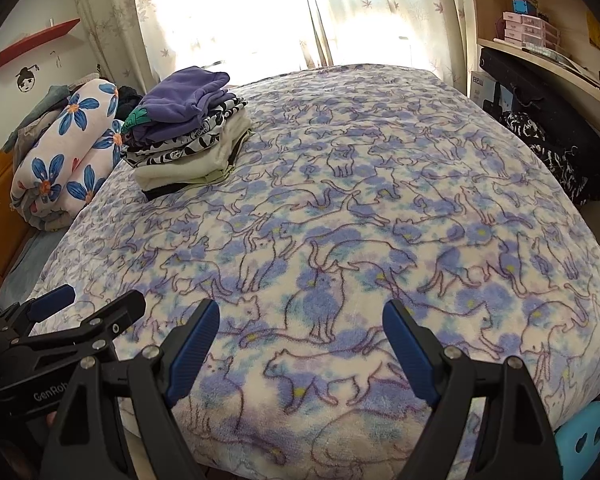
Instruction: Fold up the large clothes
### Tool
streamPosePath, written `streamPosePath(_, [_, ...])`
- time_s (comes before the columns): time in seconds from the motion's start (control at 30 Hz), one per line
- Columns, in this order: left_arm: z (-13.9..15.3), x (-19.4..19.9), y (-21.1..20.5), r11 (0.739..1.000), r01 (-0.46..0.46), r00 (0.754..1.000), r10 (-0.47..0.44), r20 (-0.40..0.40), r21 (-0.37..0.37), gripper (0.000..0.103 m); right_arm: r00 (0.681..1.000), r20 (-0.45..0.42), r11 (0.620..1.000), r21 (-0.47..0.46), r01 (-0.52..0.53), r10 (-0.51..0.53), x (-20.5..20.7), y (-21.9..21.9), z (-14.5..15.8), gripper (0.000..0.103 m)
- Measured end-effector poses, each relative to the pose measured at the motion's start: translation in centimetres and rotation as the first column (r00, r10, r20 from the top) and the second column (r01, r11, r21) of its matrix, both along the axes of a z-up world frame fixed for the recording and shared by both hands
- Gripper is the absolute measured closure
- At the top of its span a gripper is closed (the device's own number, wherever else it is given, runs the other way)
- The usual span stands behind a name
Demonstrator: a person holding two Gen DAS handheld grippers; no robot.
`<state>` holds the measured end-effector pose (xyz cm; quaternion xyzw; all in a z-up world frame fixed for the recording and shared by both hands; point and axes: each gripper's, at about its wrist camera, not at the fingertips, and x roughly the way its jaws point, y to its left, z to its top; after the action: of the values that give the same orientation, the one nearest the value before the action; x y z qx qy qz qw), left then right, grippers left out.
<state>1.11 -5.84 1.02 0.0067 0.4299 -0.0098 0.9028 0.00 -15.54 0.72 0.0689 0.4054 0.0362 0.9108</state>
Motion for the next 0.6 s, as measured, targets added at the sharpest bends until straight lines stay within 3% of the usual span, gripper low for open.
streamPosePath(0.6, [-0.02,-0.05,-0.01,1.0,0.001,1.0,-0.001,0.0,0.001,0.001,1.0,0.001,1.0,-0.001,0.001,-0.001,-0.06,0.1,-0.1,0.019])
